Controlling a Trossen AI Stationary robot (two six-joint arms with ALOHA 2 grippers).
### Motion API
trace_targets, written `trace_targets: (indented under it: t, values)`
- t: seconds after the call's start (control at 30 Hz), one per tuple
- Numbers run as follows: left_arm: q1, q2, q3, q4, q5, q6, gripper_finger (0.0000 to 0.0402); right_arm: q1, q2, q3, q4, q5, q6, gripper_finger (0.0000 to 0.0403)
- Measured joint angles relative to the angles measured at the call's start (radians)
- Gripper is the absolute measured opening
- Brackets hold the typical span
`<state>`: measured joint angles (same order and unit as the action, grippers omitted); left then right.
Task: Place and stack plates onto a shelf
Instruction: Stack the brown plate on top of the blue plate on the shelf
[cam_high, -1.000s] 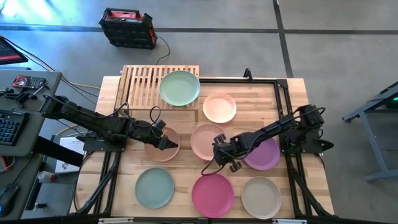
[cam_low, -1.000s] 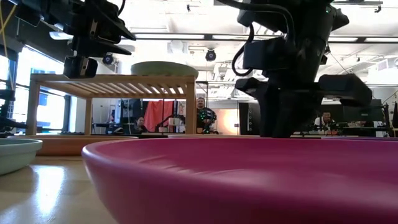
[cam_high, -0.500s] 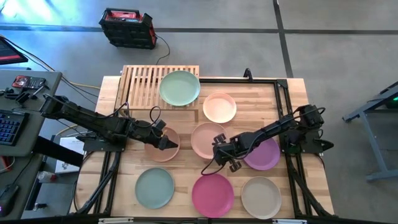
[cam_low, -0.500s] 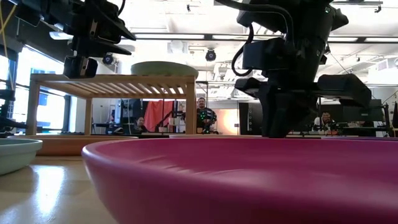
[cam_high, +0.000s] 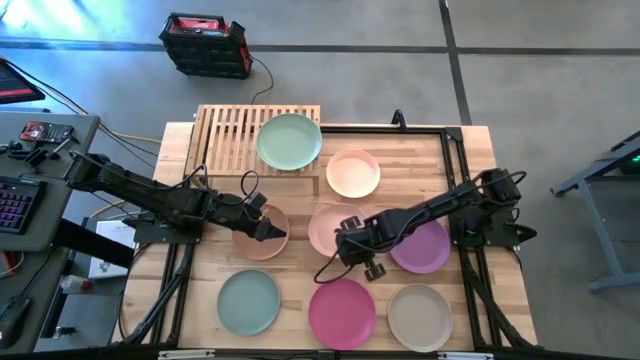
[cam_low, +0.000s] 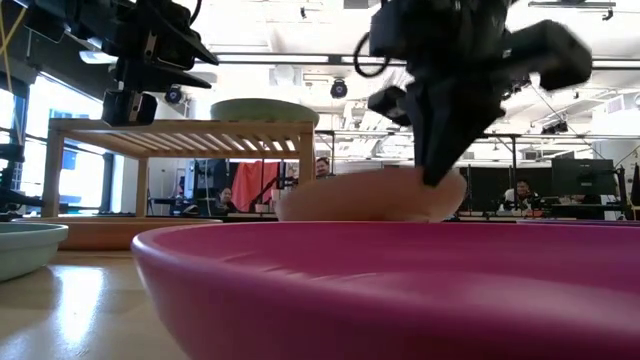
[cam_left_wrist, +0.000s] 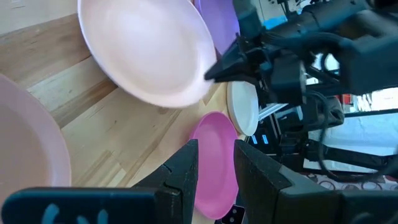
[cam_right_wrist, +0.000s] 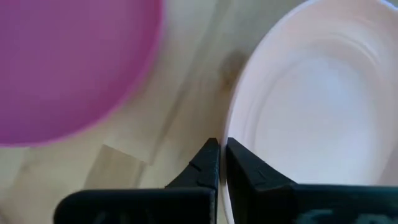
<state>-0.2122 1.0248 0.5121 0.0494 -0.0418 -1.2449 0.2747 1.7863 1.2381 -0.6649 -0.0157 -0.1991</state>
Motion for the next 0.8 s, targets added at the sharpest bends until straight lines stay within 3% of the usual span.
trace_targets:
  t: [0.8]
  values:
    - [0.0,0.0,0.0,0.0,0.0,-0.031,0.009,0.048,0.0,0.317,-0.383,0.041,0.106,0.0]
